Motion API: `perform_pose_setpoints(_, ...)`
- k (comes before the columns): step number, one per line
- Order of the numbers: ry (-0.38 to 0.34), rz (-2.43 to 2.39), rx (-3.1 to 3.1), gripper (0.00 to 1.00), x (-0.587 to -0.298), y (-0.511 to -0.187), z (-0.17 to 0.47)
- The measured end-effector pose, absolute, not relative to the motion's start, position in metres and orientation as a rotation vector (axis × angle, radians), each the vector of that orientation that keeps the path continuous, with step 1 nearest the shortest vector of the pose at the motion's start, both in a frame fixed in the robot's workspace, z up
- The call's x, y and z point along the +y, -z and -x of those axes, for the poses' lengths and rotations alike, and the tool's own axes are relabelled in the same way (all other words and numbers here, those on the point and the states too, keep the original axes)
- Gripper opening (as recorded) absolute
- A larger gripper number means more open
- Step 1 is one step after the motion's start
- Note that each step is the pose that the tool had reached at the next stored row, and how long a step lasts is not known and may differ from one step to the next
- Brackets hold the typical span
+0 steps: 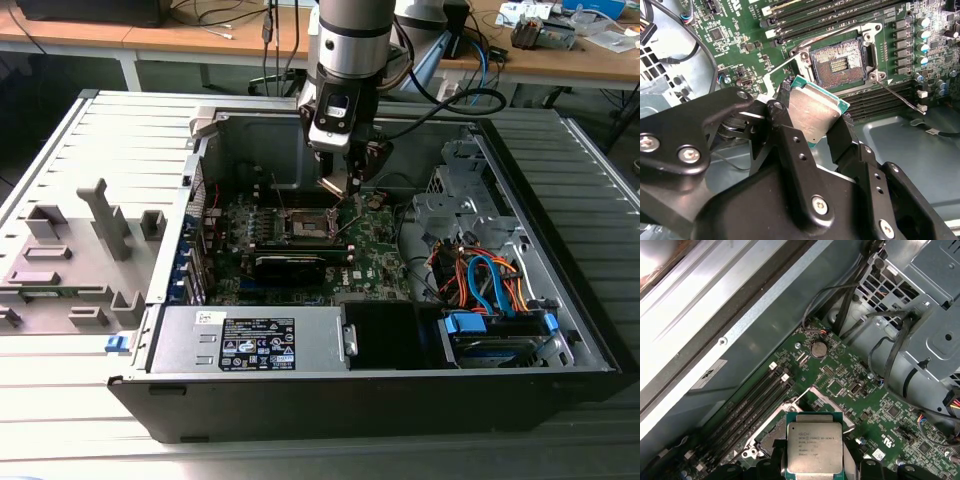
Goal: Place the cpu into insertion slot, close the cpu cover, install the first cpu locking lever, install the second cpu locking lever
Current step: 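Place the cpu into insertion slot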
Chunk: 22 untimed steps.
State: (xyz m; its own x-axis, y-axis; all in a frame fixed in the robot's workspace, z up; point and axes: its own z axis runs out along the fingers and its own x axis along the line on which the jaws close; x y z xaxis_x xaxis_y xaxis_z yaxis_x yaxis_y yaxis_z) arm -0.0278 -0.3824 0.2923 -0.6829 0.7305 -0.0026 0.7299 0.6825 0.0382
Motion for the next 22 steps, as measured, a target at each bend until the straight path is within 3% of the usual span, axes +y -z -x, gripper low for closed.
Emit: perform_pose_setpoints(22, -0.052, -1.29, 2.844, 0.54, -0.3824, -0.2921, 0.0278)
